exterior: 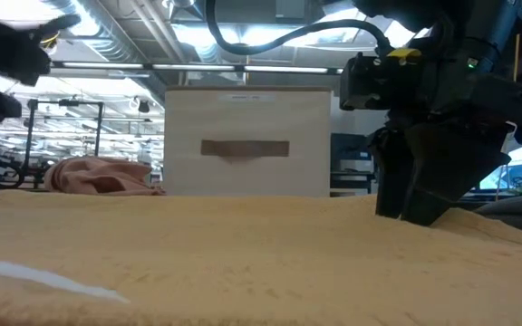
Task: Fold towel
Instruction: Fold the yellow towel
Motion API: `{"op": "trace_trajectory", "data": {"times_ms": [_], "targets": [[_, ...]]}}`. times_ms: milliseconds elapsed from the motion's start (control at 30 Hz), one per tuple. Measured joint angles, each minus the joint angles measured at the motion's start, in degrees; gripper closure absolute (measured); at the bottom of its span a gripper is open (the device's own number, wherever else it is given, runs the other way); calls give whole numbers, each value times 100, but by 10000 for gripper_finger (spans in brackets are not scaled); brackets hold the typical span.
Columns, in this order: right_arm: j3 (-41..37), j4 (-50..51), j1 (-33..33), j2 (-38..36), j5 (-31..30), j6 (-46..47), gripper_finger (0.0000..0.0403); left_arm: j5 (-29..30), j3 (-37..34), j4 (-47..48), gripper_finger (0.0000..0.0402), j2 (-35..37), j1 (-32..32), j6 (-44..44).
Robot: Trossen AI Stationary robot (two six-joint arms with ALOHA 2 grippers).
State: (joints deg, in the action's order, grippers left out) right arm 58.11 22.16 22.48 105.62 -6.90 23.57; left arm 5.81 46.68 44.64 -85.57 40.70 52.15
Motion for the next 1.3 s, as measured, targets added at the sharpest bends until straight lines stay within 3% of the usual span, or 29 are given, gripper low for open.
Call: {"op": "trace_trajectory", "data": {"times_ms": [167, 500, 933, 1133, 1300], "targets": [[2, 39, 0, 0, 6, -31, 143, 344, -119, -26, 140, 23, 25, -133], [13, 543, 0, -9, 199, -139, 143, 44, -751, -657, 140, 47, 55, 83], [843, 1486, 0, 49, 64, -315, 143, -63, -266, -258, 140, 8, 60, 27], [1468, 2127, 0, 27, -17, -497, 143, 255, -47, 0, 140, 15, 51, -57], [1517, 2202, 0, 54, -61, -781, 143, 492, -188, -154, 140, 15, 42, -219]]}}
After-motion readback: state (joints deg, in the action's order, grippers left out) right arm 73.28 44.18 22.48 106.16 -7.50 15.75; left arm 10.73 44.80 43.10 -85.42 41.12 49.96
